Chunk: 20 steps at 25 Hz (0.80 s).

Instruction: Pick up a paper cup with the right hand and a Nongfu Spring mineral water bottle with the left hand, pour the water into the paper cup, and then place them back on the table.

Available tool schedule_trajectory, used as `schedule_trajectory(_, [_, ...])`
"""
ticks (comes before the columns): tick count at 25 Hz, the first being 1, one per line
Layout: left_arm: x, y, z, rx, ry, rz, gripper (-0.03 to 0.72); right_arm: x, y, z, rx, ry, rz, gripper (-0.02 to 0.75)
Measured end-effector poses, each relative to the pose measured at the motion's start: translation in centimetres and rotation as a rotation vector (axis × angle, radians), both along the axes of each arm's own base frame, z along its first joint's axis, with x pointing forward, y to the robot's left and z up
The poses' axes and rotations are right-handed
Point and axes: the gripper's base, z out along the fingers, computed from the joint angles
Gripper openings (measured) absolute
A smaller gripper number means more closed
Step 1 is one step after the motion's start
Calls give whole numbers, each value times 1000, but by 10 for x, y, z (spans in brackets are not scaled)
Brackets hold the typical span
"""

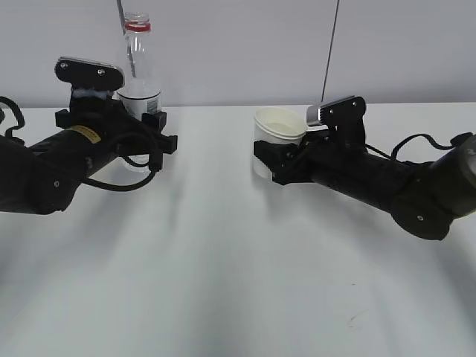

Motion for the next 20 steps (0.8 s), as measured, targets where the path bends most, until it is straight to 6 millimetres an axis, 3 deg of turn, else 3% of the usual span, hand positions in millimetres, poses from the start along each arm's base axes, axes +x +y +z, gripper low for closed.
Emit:
schedule_trajectory(12, [6, 0, -35, 9, -26, 20, 412, 11, -23, -3, -82, -13, -268, 507])
schedule_trajectory(20, [7, 0, -43, 11, -33, 24, 412, 21, -24, -24, -104, 11, -304, 507])
